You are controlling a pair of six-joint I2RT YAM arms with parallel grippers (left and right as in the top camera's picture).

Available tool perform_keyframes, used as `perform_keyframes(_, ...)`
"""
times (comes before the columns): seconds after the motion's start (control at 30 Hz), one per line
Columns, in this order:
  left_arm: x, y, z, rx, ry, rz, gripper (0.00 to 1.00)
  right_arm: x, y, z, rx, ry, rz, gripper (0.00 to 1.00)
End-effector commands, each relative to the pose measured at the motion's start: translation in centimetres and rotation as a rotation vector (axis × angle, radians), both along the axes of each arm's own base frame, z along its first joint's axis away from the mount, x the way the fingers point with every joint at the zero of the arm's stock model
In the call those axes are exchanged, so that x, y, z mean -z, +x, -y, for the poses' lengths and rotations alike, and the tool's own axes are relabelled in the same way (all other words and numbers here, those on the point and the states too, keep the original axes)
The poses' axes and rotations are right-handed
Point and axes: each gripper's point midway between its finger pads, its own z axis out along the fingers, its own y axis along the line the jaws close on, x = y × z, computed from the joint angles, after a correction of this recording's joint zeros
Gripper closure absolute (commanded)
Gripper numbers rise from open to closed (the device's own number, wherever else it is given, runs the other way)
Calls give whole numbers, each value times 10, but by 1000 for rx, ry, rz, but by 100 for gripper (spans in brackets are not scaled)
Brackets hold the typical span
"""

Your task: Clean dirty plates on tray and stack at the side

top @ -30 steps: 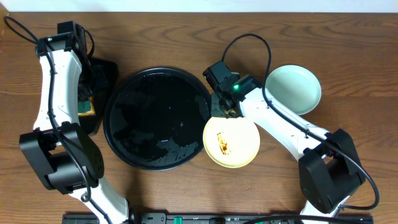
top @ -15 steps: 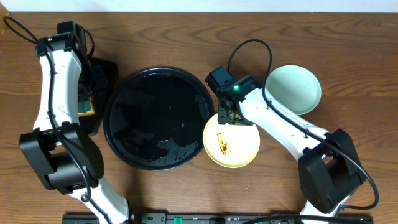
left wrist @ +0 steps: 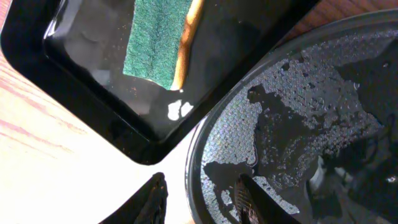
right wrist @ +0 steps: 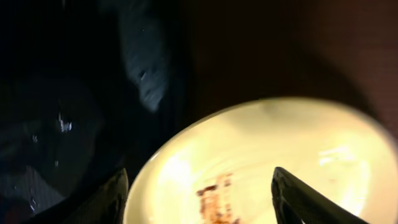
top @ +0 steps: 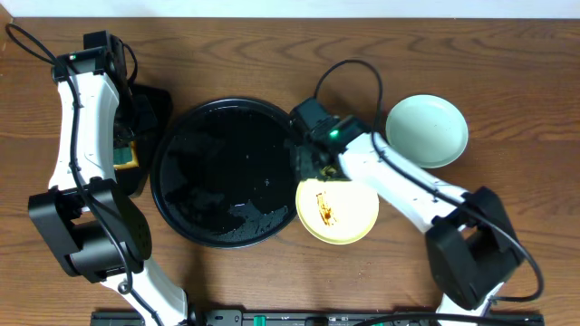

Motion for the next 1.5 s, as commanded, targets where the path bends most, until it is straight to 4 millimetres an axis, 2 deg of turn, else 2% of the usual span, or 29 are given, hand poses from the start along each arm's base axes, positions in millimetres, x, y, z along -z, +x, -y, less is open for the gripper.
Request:
perform_keyframes(0.0,0,-3,-1,11,11,-9,63,21,-19,-15,-43,-23,-50,26)
perform_keyframes(0.2,0,-3,-1,11,11,-9,63,29,-29,-27,-72,-29,-58,26)
perform_keyframes(0.23,0,-3,-1,11,11,-9,63,29,-29,-27,-68,-29,-58,34)
perform_keyframes(0.27,0,-3,-1,11,11,-9,63,29,-29,-27,-67,-29,-58,53)
perform_keyframes(0.3,0,-3,-1,11,11,-9,63,29,-29,-27,-67,-29,-58,80)
perform_keyframes(0.33,0,-3,-1,11,11,-9,63,29,-28,-28,-67,-27,-56,99)
perform_keyframes(0.73,0,-2,-1,11,11,-7,64,24,-19,-32,-96,-25,-10,98)
perform_keyframes(0.83,0,-2,-1,11,12,-8,64,13,-10,-35,-124,-36,24,98)
perform_keyframes(1.0,0,-2,-1,11,11,-8,64,-22,10,-41,-190,-82,120,98)
perform_keyframes(1.1,0,-3,-1,11,11,-8,64,-39,15,-52,-238,-71,161,98)
perform_keyframes(1.17,0,-3,-1,11,11,-9,64,-42,15,-59,-261,-62,175,98)
perform_keyframes(1.3,0,-3,-1,11,11,-9,64,-31,3,-74,-325,-51,149,98)
perform_keyframes(1.47,0,-3,-1,11,11,-10,64,14,-23,-102,-434,-50,54,98)
